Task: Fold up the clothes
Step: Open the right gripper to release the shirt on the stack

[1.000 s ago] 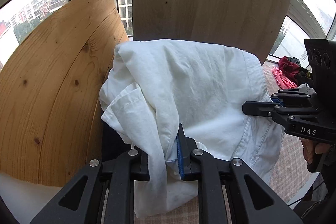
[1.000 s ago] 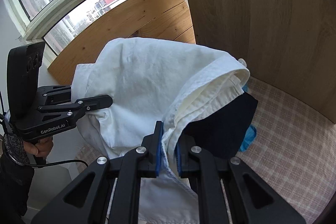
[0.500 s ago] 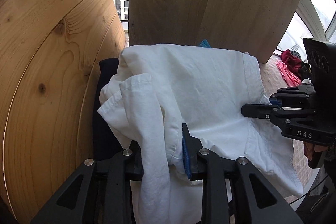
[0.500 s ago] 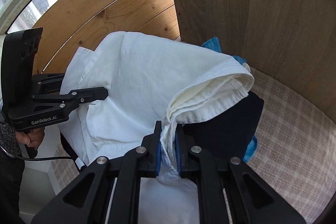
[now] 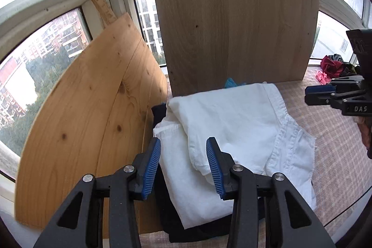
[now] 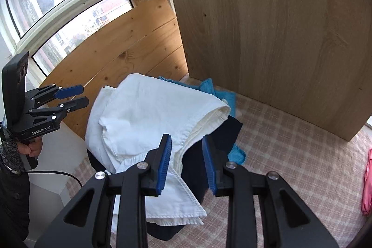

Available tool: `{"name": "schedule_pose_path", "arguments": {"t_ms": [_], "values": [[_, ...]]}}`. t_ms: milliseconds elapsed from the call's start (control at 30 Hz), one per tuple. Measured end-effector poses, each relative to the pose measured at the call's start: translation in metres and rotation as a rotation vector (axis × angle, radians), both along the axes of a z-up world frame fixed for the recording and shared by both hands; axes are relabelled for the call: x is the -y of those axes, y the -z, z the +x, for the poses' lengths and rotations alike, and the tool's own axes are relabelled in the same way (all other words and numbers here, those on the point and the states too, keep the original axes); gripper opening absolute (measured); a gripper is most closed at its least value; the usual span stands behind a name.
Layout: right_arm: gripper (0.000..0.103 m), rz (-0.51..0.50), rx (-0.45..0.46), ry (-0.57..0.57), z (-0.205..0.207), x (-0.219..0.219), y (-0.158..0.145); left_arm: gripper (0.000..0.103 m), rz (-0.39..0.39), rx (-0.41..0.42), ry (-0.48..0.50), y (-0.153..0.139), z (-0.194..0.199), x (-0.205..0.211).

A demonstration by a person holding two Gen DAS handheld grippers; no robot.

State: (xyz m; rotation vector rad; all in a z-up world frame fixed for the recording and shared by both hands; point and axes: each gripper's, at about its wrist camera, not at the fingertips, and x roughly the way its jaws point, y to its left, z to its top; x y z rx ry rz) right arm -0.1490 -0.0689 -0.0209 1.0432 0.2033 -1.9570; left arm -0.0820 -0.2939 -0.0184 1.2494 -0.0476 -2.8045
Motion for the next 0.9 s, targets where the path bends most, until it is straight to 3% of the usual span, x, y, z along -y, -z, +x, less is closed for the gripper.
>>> {"name": "schedule_pose_path", "arguments": {"t_ms": [33, 200, 467, 533, 667, 800, 900], "values": [[0.028, -0.002, -0.009, -0.017, 0.002, 0.011, 0.002, 0.039, 0.005, -0.019, 0.009, -0.005, 0.003, -0.001], [0.028, 0.039, 0.016, -0.060, 0.001, 0.052, 0.029, 0.040, 0.015, 0.044, -0.003, 0.022, -0.003, 0.005], [0.028, 0.140, 0.008, -0.037, 0.001, 0.023, 0.056, 0.042, 0.030, 0.139, -0.019, 0.063, -0.011, 0.012], [0.028, 0.077, 0.054, -0.005, -0.001, 0.014, 0.049, 0.041, 0.042, 0.113, 0.012, 0.054, -0.005, 0.003], [0.028, -0.050, 0.039, -0.055, 0.026, 0.007, 0.025, 0.040, 0.066, 0.062, 0.072, 0.036, 0.006, -0.015], [0.028, -0.009, 0.046, -0.174, 0.060, 0.025, 0.035, 0.042, 0.071, 0.050, 0.131, 0.029, 0.011, -0.033], [0.028, 0.094, 0.039, -0.206, 0.078, 0.024, 0.054, 0.042, 0.045, 0.085, 0.085, 0.038, 0.015, -0.032]]}}
